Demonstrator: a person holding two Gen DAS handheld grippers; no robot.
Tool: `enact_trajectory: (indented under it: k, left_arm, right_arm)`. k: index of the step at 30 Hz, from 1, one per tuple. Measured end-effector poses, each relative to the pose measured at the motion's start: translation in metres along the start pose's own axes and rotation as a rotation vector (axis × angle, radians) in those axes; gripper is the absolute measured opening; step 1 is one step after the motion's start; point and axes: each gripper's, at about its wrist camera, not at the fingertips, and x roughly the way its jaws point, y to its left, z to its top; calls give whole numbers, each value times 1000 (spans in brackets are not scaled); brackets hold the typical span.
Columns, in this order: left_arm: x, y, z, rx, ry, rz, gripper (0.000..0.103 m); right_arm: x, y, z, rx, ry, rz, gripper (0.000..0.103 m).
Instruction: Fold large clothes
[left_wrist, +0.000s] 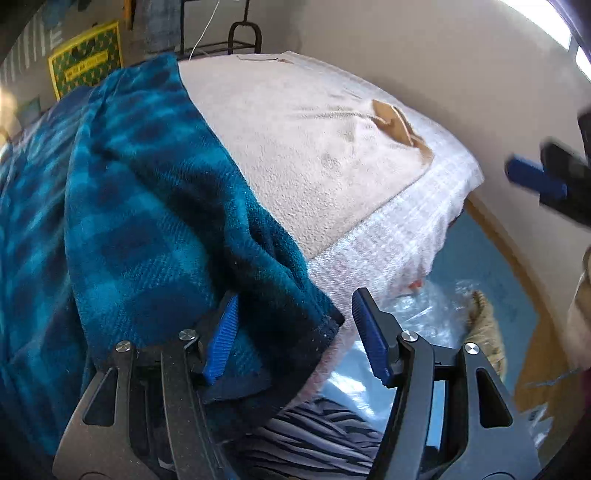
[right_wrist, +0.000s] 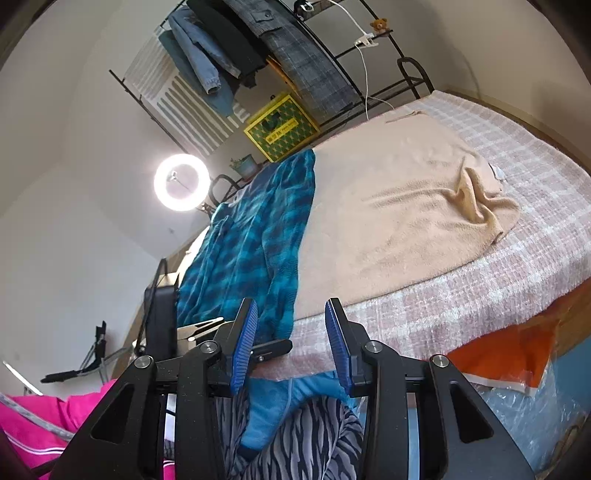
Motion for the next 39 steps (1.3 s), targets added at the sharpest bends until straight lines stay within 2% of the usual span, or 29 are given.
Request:
enact_trajectory:
  k: [2,4,6,8,10,11,12,17,23,29,31,32,33,39]
  left_arm:
    - [1,2,-1,12,-24,9,45]
    - [-2,13,2,-34,-36,-58,16]
    - [-5,32,8,-132,-36,-143,12]
    - [-17,52,7,-252,-64,-246,11]
    - [-37,67,5,-338,-113,-317,11]
    - [-45,71,3,-356,-135,-330,11]
    - [-54,74,2,-373,-156,-343,11]
    - [-72,89,-4,-433,-202,-373,11]
    - [-80,96,-8,-457,-221,-390,11]
    - [-84,106,-13,-478,-234,-408,11]
    - [-86,109,-16,-489,-237,-410,11]
    - [-86,111,-19,-499,-239,-415,11]
    - [-88,112,-22,-507,-242,-418,11]
    - [-97,120,-39,-543,-262,-443,11]
  right_arm:
    - [7,1,7,-11,9,5,37]
    - [15,2,14,-26,19,7,37]
    - [28,3,24,-44,31,11,37]
    - [46,1,40,-45,47,27,37]
    - [66,-4,55,-30,64,37,47]
    - [75,-7,63,-20,63,41,57]
    - [86,-10,71,-7,62,41,59]
    - [153,-27,105,84,111,79,59]
    - [239,-19,124,102,178,42,59]
    - [286,-21,136,190,184,-2,59]
    - [294,-23,137,222,197,13,49]
    - [299,-21,137,231,217,36,24]
    - [303,-19,138,230,231,42,7]
    - [297,27,154,48,239,-78,6]
